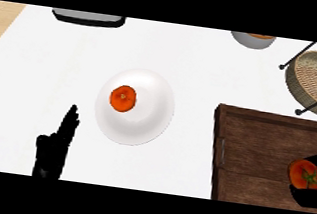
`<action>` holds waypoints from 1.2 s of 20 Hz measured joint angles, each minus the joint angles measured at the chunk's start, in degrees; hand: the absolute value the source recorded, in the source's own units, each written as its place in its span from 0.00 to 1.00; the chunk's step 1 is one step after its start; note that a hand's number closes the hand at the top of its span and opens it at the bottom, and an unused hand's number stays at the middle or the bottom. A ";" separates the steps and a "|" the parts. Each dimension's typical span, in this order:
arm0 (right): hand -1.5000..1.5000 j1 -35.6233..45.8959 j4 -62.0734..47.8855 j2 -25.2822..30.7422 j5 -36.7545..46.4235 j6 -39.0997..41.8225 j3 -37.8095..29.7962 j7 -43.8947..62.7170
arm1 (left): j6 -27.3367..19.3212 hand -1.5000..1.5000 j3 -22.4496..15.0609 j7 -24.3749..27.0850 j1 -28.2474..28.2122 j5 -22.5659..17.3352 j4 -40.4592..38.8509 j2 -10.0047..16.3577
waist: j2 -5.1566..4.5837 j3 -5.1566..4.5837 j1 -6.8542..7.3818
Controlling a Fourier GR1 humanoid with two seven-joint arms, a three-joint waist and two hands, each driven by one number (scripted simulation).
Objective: Pick the tomato from the tray and place it in the tiered basket
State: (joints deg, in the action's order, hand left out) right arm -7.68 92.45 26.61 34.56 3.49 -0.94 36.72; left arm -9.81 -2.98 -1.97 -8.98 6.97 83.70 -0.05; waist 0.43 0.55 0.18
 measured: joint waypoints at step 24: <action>1.00 15.09 6.95 -12.04 24.21 -10.16 -9.23 27.95 | 2.89 0.50 2.44 -0.69 -0.70 1.27 2.07 0.02 | 0.06 -0.30 -0.51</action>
State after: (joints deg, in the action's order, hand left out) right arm 7.41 99.41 14.57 58.77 -6.66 -10.18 64.66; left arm -6.93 -0.54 -2.66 -9.68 8.24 85.77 -0.02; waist 0.49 0.24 -0.34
